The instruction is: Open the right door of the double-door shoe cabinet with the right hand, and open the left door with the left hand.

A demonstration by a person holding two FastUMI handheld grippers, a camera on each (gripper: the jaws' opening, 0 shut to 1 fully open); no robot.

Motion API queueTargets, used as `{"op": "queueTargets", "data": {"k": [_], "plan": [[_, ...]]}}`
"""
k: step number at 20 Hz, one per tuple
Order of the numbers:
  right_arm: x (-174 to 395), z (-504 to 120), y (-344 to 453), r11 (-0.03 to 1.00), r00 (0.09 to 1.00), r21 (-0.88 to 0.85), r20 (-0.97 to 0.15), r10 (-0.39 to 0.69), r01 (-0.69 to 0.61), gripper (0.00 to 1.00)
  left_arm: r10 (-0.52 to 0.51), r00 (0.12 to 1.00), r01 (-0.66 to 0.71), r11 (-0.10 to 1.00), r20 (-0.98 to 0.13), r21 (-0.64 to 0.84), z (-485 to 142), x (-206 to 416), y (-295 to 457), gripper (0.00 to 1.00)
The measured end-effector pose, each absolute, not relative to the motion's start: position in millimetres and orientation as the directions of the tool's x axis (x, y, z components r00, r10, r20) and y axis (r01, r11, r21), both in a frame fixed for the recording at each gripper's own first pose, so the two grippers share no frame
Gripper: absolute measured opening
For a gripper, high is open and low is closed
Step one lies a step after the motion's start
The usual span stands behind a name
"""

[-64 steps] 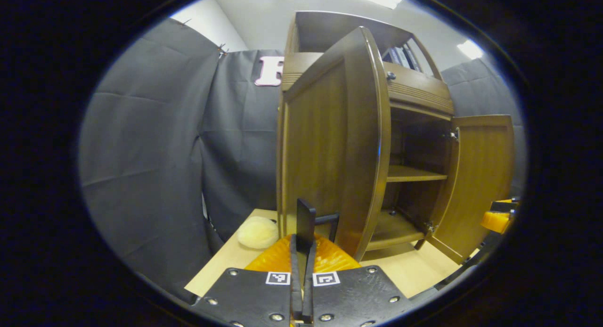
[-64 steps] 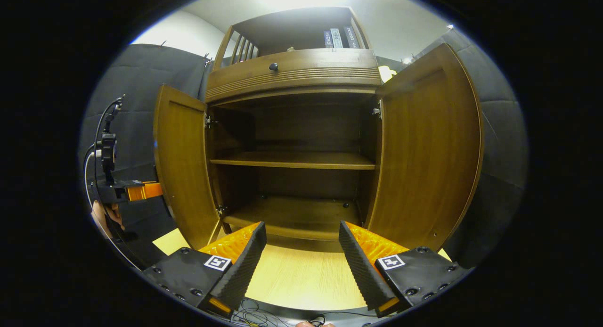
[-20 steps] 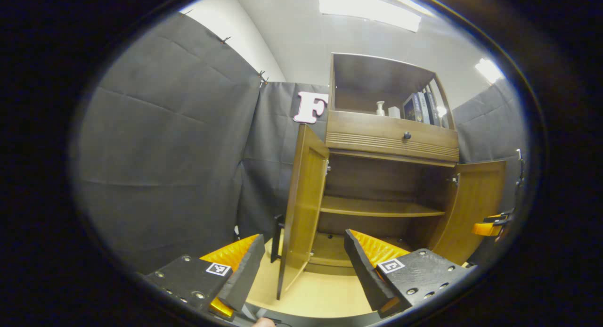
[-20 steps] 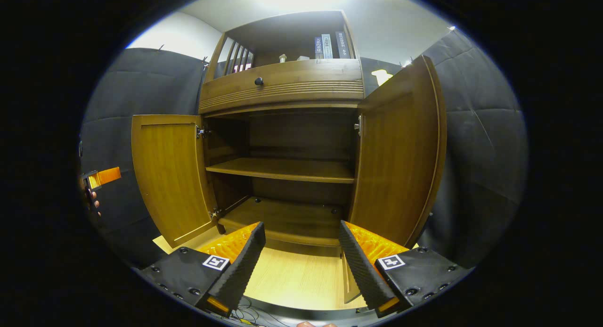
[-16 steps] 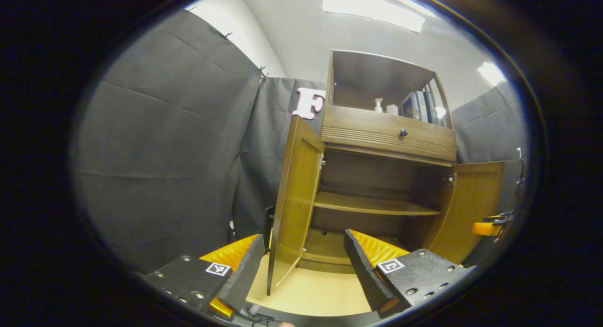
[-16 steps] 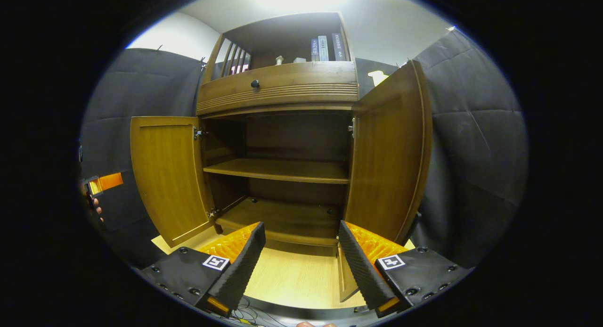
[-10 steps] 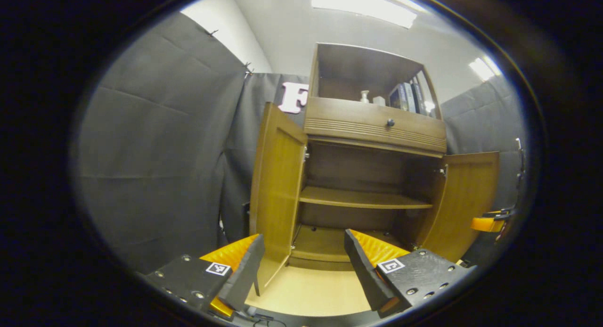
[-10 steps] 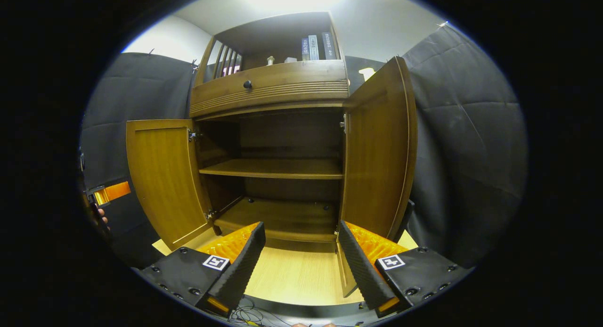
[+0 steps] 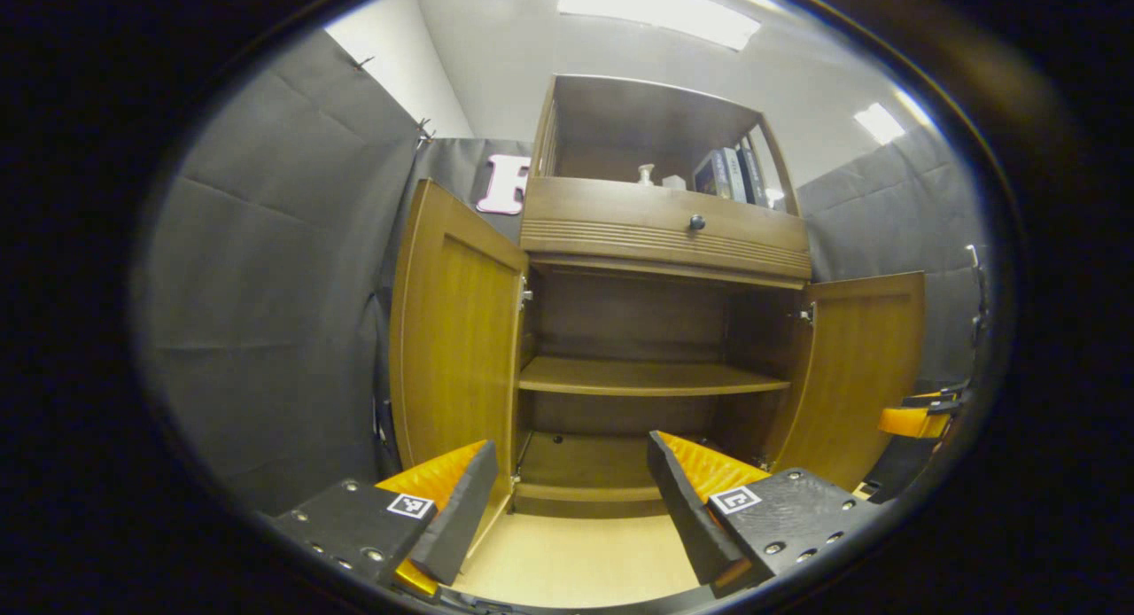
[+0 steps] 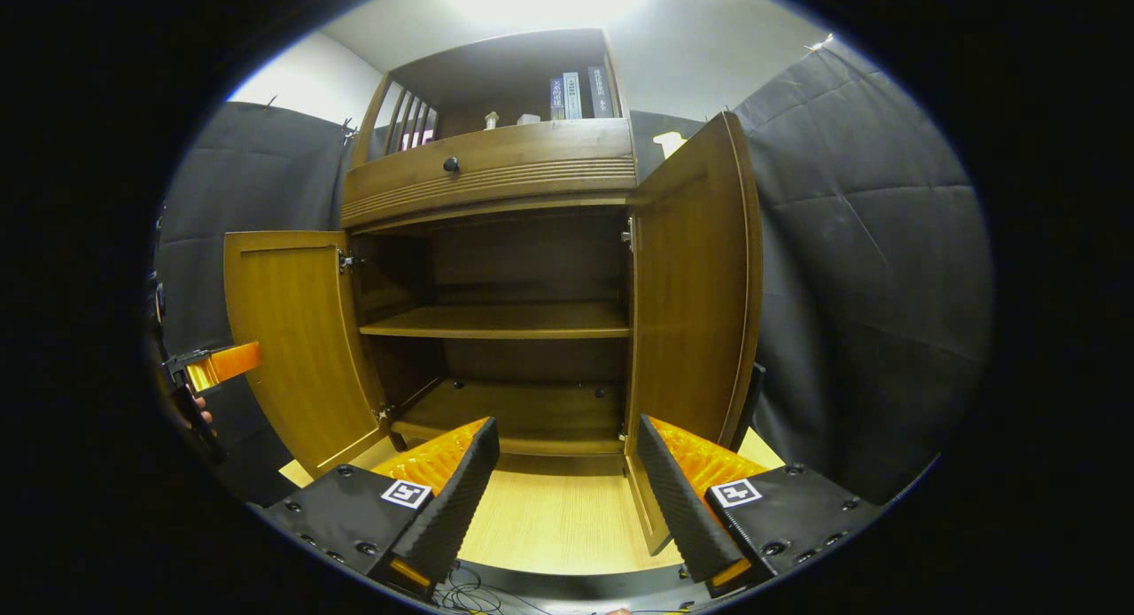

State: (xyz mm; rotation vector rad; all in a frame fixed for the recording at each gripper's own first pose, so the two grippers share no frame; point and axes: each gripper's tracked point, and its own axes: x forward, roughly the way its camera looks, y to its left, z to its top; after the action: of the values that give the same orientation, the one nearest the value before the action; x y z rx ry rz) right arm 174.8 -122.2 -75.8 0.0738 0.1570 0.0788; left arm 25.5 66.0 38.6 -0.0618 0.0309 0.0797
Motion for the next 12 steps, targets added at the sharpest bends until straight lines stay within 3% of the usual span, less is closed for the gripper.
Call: {"op": "queueTargets", "data": {"k": [3,4,12], "plan": [[172,-75,-123,0.995,0.987,0.083,-0.146,0.066,-0.054,0.99,0.065,0.998,-0.066,0.997,-0.019,-0.027,40,32,63,1.00],[170,-75,-124,0.995,0.988,0.082,-0.145,0.059,-0.048,0.95,0.061,0.998,-0.062,0.998,-0.017,-0.020,39,35,61,1.00],[168,-62,-143,0.998,0.988,0.057,-0.156,0.004,0.005,0.96,-0.005,1.000,0.005,0.999,0.001,-0.039,30,50,42,1.00]]}}
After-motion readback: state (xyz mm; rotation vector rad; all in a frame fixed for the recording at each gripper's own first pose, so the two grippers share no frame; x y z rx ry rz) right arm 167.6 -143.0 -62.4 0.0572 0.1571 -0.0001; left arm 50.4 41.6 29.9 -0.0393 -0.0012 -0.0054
